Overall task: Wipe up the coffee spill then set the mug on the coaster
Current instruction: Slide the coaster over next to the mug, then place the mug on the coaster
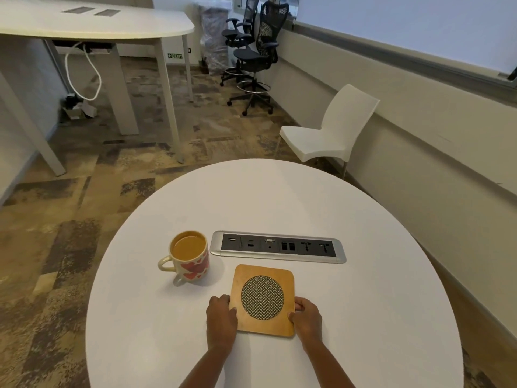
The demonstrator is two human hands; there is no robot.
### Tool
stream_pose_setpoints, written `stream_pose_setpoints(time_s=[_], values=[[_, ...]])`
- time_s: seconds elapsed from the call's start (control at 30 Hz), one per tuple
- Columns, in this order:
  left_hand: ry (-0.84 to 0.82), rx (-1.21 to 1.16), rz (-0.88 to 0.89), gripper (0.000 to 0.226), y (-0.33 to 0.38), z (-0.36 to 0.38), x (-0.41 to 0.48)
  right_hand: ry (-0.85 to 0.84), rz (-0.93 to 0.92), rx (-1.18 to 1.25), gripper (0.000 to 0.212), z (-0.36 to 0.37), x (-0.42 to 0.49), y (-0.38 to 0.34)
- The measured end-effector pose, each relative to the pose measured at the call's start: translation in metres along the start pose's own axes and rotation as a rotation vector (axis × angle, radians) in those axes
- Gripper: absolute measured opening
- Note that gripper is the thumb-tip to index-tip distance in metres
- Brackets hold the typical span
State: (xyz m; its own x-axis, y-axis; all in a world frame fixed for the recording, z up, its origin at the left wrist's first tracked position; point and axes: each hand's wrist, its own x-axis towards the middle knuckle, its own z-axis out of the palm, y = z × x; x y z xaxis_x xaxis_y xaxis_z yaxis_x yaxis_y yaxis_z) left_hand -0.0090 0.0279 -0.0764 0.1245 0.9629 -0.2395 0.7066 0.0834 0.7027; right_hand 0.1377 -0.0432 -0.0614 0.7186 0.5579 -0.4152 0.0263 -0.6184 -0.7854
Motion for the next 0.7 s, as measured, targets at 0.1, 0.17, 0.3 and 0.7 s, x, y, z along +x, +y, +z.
stream_pose_setpoints(time_s=[0.1, 0.17, 0.3, 0.7], values=[[-0.008, -0.011, 0.005, 0.024, 0.000, 0.001, -0.004, 0.015, -0.005, -0.031, 0.040, -0.001, 0.000, 0.002], [-0.015, -0.005, 0.016, 0.024, 0.000, 0.002, -0.007, 0.028, -0.008, -0.058, 0.041, -0.001, 0.001, 0.005], [-0.017, 0.013, 0.034, 0.022, -0.001, 0.001, -0.007, 0.055, -0.003, -0.136, 0.044, 0.002, 0.001, 0.007], [0.440, -0.123, -0.029, 0.016, -0.009, -0.057, 0.021, -0.196, -0.469, -0.398, 0.054, 0.056, -0.013, -0.062]])
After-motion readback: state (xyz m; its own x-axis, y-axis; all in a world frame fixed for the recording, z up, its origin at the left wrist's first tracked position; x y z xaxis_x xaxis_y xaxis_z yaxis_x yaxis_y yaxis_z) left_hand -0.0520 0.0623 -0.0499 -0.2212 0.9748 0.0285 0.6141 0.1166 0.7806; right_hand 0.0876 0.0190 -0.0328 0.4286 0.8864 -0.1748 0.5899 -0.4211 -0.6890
